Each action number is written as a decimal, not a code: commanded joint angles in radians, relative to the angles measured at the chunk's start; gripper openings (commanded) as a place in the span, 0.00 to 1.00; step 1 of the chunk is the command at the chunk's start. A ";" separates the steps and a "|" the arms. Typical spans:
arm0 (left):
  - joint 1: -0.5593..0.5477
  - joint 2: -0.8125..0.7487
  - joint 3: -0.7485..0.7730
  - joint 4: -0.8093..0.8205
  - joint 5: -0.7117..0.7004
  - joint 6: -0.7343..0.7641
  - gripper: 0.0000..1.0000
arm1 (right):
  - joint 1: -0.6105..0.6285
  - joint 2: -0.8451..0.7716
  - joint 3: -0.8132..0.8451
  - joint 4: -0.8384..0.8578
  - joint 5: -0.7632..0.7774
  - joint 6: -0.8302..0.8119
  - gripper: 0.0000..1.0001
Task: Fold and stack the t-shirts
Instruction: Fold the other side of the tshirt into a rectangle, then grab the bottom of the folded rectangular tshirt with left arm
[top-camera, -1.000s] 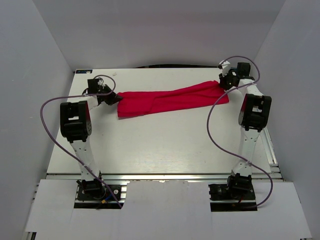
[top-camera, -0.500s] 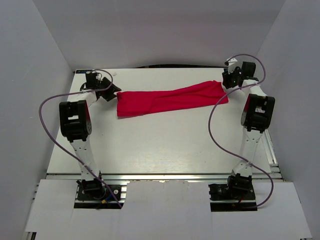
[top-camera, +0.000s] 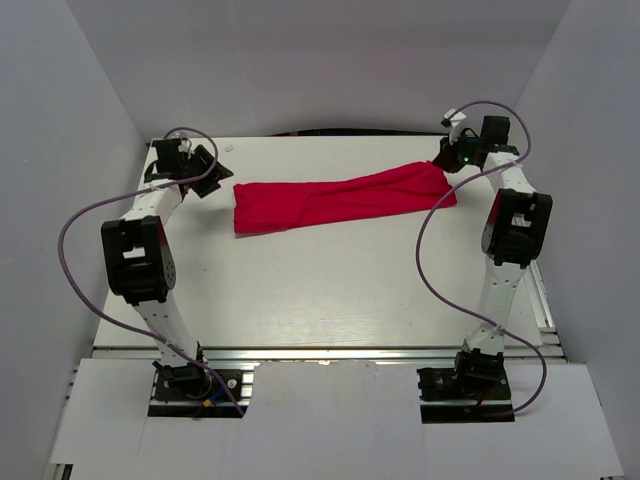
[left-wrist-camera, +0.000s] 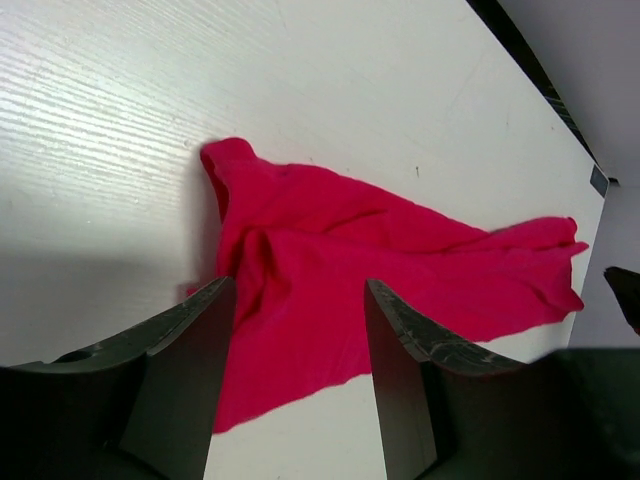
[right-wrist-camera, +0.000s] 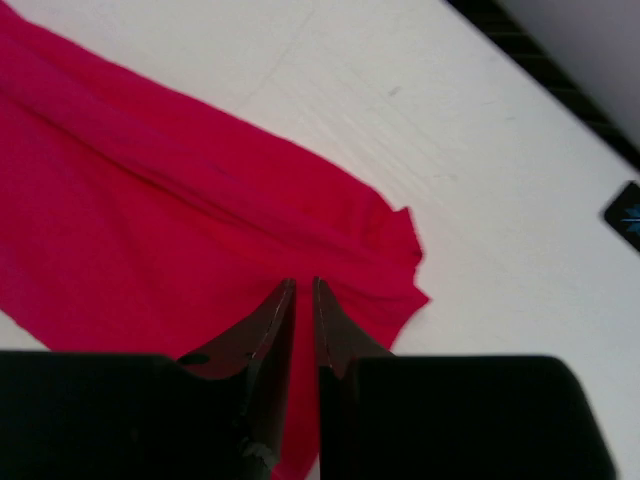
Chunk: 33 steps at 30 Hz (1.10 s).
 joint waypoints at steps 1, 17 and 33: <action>0.012 -0.077 -0.074 -0.054 0.072 0.062 0.65 | 0.013 0.029 0.031 -0.095 -0.052 -0.015 0.18; 0.011 0.049 -0.048 -0.116 0.138 0.165 0.87 | 0.013 -0.076 -0.112 -0.152 -0.040 -0.023 0.15; -0.025 0.178 0.017 -0.125 0.207 0.185 0.85 | -0.012 -0.159 -0.207 -0.112 -0.084 0.032 0.16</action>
